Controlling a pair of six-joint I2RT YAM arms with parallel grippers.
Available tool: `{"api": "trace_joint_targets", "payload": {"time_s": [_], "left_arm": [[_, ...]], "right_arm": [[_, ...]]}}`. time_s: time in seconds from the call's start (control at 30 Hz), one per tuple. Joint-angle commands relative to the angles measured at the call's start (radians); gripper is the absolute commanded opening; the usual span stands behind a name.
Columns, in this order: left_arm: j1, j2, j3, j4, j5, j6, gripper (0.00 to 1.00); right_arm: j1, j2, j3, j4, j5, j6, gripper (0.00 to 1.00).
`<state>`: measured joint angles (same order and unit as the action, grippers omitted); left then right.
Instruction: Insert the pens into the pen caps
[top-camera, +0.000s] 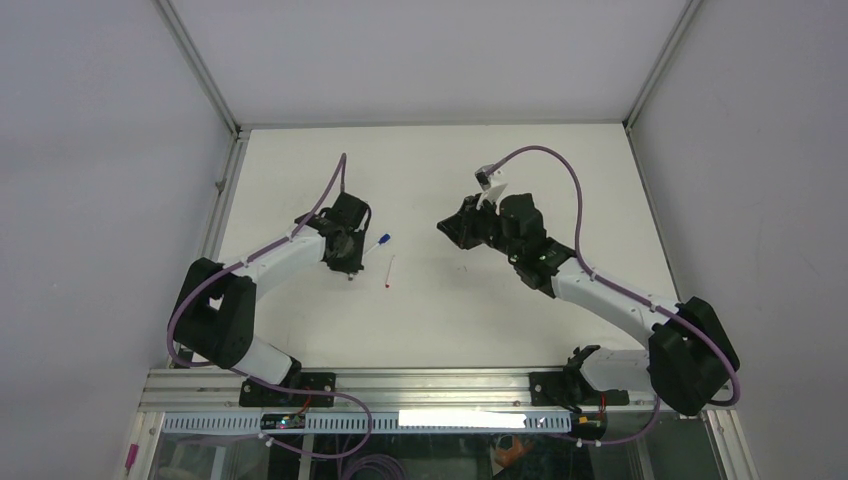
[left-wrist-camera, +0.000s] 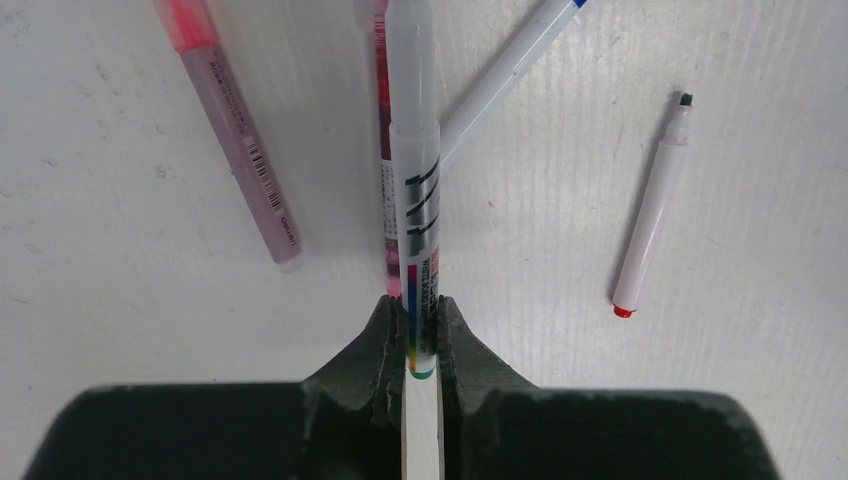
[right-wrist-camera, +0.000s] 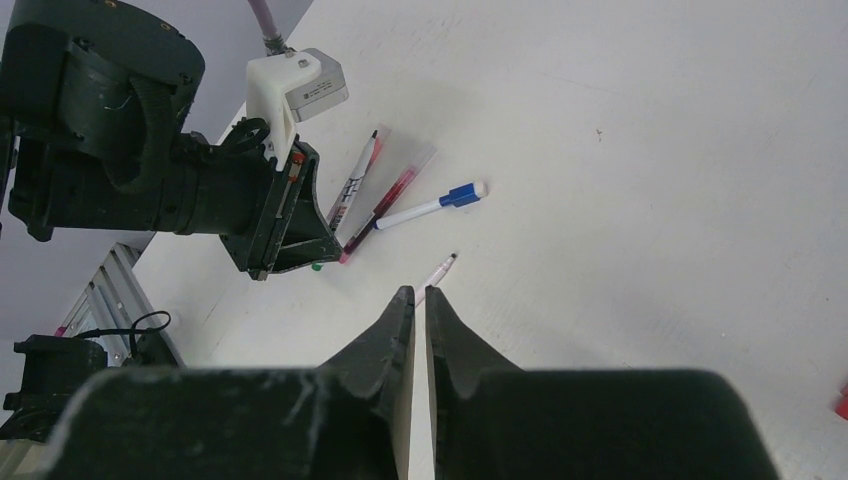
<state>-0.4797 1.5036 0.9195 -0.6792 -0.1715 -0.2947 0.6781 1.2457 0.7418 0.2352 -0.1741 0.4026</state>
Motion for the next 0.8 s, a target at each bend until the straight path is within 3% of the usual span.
{"api": "trace_joint_targets", "payload": {"time_s": [0.0,0.07,0.23,0.6,0.77], "left_arm": [[0.014,0.003,0.013,0.035,0.067,0.019,0.00],[0.019,0.003,0.011,0.035,0.062,0.016,0.00],[0.023,0.008,0.010,0.026,0.032,0.011,0.17],[0.023,0.018,0.017,0.022,0.052,0.008,0.29],[-0.004,-0.033,0.037,0.047,0.162,-0.015,0.30]], "right_arm": [[-0.007,-0.034,-0.001,0.052,-0.022,0.007,0.10],[-0.007,-0.035,-0.002,0.053,-0.022,0.008,0.11],[-0.010,-0.036,-0.004,0.053,-0.024,0.008,0.11],[-0.011,-0.029,-0.002,0.053,-0.027,0.007,0.11],[-0.011,-0.021,-0.002,0.053,-0.027,0.008,0.11]]}}
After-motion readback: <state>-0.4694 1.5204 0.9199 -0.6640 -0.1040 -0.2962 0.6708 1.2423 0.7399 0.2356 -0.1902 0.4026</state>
